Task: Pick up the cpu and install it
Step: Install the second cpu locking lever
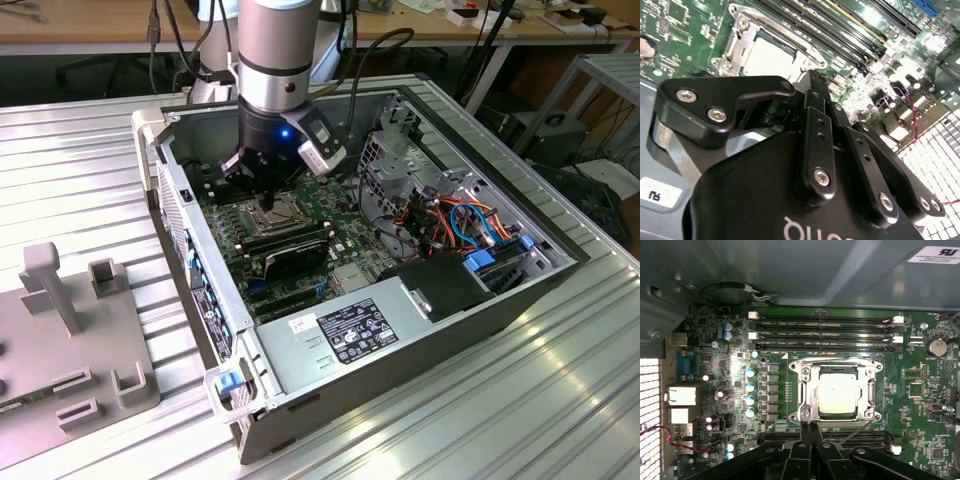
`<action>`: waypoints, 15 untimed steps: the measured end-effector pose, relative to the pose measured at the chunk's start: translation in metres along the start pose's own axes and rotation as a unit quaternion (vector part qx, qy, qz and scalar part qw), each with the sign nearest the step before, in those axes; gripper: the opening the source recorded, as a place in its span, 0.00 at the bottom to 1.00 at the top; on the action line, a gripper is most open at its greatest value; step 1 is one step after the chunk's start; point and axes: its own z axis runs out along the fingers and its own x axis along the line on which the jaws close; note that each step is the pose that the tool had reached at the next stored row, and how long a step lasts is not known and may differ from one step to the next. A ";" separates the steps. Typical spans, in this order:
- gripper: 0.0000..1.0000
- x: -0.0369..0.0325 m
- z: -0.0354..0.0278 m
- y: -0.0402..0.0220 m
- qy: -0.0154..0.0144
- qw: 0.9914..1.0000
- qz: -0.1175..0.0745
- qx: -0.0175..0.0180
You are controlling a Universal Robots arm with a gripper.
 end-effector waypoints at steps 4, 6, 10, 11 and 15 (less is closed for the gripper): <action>0.11 -0.0089 0.0006 -0.0001 0.000 1.000 0.000 0.000; 0.11 -0.0119 0.0005 -0.0002 0.000 1.000 0.000 0.000; 0.11 -0.0191 -0.0019 -0.0001 0.004 1.000 0.000 0.000; 0.11 -0.0205 -0.0031 -0.0002 0.005 1.000 0.000 0.000; 0.11 -0.0246 -0.0073 -0.0002 0.010 1.000 0.000 0.000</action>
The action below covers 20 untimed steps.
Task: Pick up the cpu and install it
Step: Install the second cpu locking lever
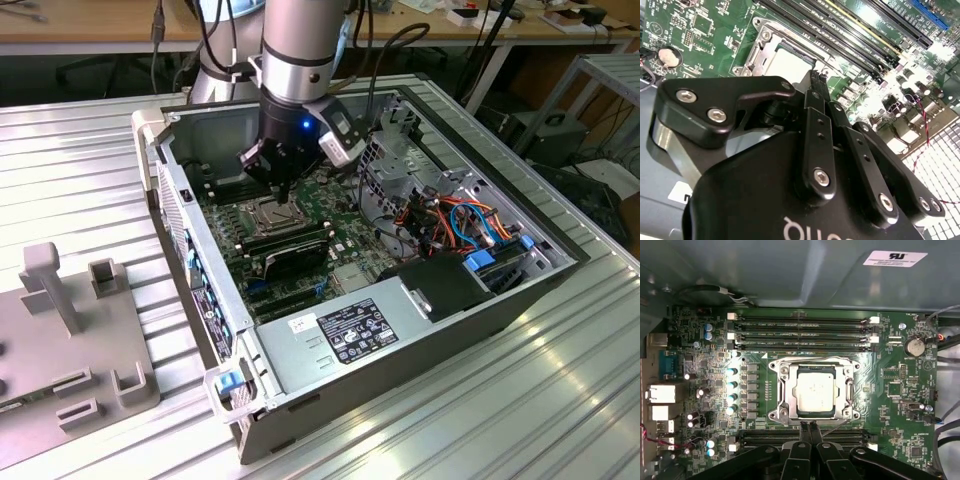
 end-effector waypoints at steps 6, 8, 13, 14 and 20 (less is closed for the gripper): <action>0.11 -0.0065 -0.0024 -0.0005 0.007 1.000 0.000 0.000; 0.11 -0.0067 -0.0024 -0.0016 0.007 1.000 0.000 0.000; 0.11 -0.0067 -0.0024 -0.0048 0.007 1.000 0.000 0.000; 0.11 -0.0067 -0.0025 -0.0063 0.007 1.000 0.000 0.000; 0.11 -0.0066 -0.0024 -0.0121 0.007 1.000 0.000 0.000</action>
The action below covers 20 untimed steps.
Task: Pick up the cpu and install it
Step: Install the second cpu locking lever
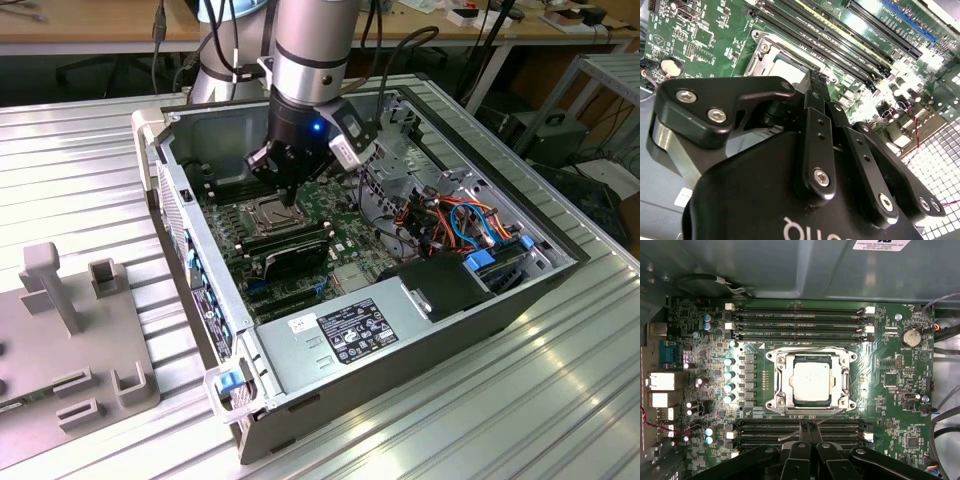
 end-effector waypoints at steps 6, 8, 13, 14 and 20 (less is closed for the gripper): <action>0.11 0.0016 -0.0001 -0.0048 0.000 1.000 0.000 -0.002; 0.11 0.0044 -0.0002 -0.0067 0.000 1.000 0.000 -0.002; 0.11 0.0112 0.0022 -0.0082 -0.001 1.000 0.000 -0.002; 0.11 0.0113 0.0022 -0.0082 -0.001 1.000 0.000 -0.002; 0.11 0.0113 0.0026 -0.0082 -0.001 1.000 0.000 -0.002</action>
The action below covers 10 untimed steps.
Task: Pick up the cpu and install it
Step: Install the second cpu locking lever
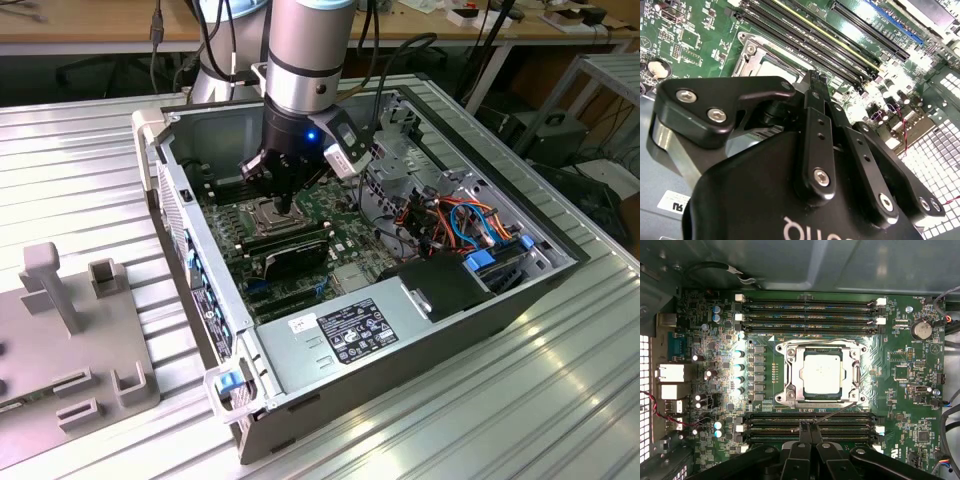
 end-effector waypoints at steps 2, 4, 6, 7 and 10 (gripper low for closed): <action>0.11 0.0000 0.0000 0.0000 0.000 1.000 0.000 0.000; 0.11 0.0000 0.0001 0.0000 0.000 1.000 0.000 0.000; 0.11 0.0000 0.0005 0.0000 0.000 1.000 0.000 0.000; 0.11 0.0000 0.0008 0.0000 0.000 1.000 0.000 0.000; 0.11 0.0002 0.0038 0.0000 0.000 1.000 0.000 0.000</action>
